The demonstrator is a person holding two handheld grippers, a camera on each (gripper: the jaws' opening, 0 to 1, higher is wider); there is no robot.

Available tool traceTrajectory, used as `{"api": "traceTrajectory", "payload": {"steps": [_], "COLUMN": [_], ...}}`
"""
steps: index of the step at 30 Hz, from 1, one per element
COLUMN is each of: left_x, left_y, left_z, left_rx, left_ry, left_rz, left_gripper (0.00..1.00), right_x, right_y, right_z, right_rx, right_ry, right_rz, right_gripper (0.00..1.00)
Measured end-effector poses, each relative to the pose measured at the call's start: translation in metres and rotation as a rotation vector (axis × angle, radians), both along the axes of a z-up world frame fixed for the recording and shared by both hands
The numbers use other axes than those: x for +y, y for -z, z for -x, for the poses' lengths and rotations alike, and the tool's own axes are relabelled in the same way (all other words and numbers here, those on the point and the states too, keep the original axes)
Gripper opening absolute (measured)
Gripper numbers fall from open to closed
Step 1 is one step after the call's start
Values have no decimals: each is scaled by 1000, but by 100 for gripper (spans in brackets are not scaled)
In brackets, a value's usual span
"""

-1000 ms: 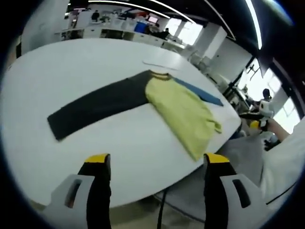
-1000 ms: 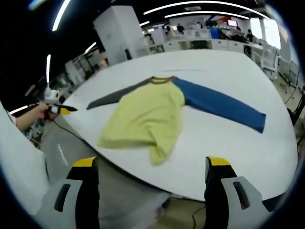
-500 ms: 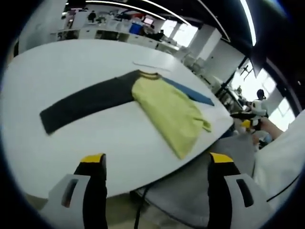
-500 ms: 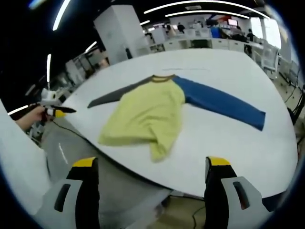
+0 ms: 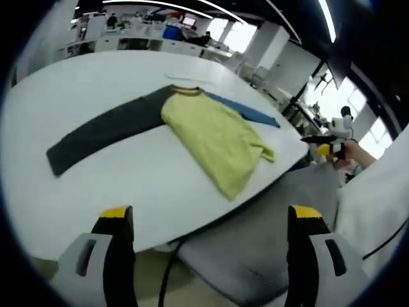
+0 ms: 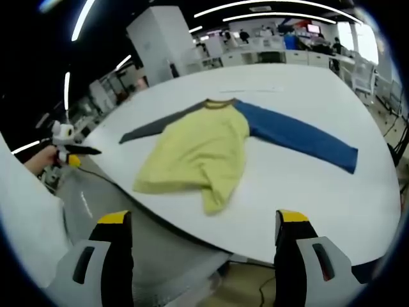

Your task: Fold the garment on the visible template until the final outline fits inside the template.

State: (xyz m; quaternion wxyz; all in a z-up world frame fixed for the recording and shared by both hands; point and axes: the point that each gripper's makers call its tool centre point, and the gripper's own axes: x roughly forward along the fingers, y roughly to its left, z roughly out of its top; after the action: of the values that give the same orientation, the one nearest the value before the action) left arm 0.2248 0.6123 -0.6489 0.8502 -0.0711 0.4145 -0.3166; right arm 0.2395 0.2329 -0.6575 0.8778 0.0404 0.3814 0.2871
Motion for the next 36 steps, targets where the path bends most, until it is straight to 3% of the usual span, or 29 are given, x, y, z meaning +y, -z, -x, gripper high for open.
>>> {"api": "traceTrajectory", "payload": {"steps": [14, 22, 36], "left_x": [-4, -3, -10], "left_y": [2, 6, 12], "left_z": [7, 2, 2], "left_rx": [20, 22, 36], "left_ry": [-5, -4, 14], "left_rz": [-22, -25, -19], "left_gripper": [100, 100, 96], "right_x": [-1, 0, 1], "right_y": [5, 7, 10], "right_z": [-1, -2, 2], "right_rx": [13, 16, 35], "right_ry": [-12, -18, -35], "right_rz": [-9, -14, -20], "right_gripper": [92, 92, 85]}}
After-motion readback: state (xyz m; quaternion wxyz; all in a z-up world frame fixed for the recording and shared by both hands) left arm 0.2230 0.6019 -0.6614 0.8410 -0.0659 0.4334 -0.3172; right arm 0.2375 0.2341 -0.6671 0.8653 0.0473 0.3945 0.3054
